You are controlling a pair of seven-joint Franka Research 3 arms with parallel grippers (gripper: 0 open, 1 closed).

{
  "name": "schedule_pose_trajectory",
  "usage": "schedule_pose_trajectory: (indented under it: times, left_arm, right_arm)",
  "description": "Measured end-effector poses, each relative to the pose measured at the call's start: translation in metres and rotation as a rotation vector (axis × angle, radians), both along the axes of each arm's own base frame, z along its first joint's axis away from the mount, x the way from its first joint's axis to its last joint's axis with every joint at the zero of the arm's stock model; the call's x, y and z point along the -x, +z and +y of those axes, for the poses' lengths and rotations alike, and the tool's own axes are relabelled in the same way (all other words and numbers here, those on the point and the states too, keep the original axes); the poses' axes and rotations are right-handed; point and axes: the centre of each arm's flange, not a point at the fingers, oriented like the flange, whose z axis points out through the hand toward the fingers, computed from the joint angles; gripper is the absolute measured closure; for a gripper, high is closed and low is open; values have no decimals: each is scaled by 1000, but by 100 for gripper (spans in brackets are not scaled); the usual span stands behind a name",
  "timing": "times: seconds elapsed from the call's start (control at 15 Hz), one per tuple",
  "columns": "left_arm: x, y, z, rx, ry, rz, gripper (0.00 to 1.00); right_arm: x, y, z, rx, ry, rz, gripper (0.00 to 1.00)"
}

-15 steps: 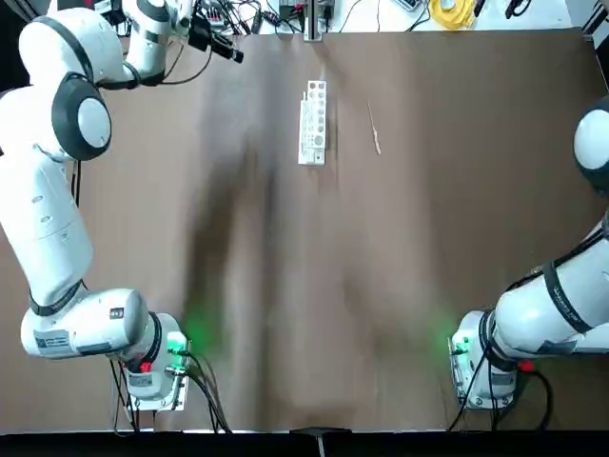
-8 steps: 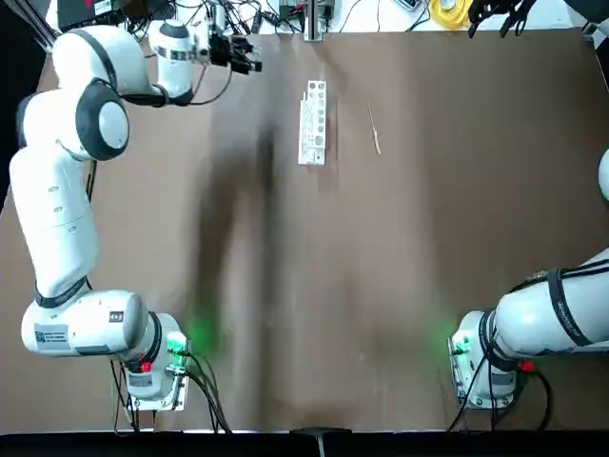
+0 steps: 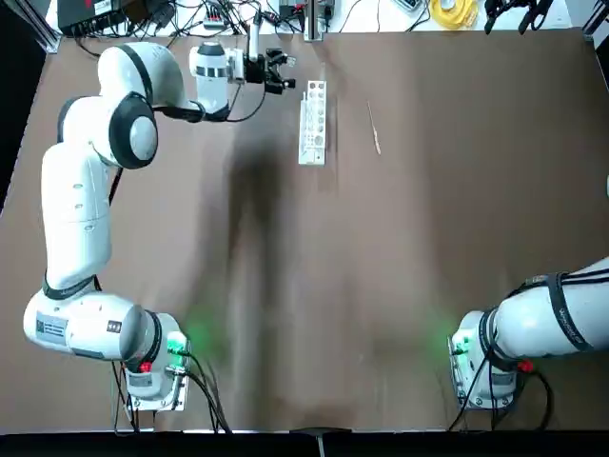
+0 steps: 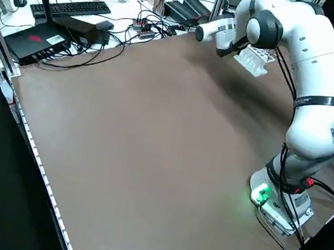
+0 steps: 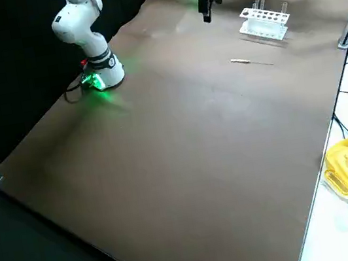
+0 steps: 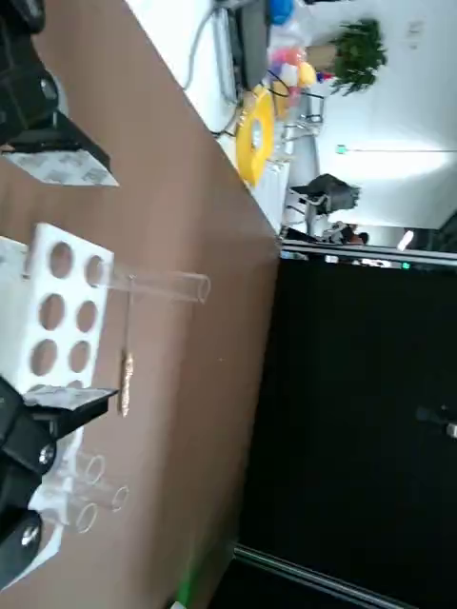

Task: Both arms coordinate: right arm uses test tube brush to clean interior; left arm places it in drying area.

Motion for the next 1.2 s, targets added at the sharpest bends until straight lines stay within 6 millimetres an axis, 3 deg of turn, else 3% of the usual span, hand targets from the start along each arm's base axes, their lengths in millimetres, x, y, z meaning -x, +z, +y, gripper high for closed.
schedule_pose_trajectory:
  times: [0.2,0.53,0.8,1.2]
  left_arm:
    - [9,-11,-26,25,-15,-28,0]
    - [5,-30,-57,78,-8,-103,0]
    - [3,-48,-72,89,-12,-113,1]
    - [6,-57,-83,90,-12,-112,4]
  right_arm:
    - [-1,-1,4,0,7,-3,0]
    - [-2,1,1,0,0,-10,0]
    - [-3,3,-4,1,-8,-17,0]
    - [-3,3,-10,2,-18,-17,0]
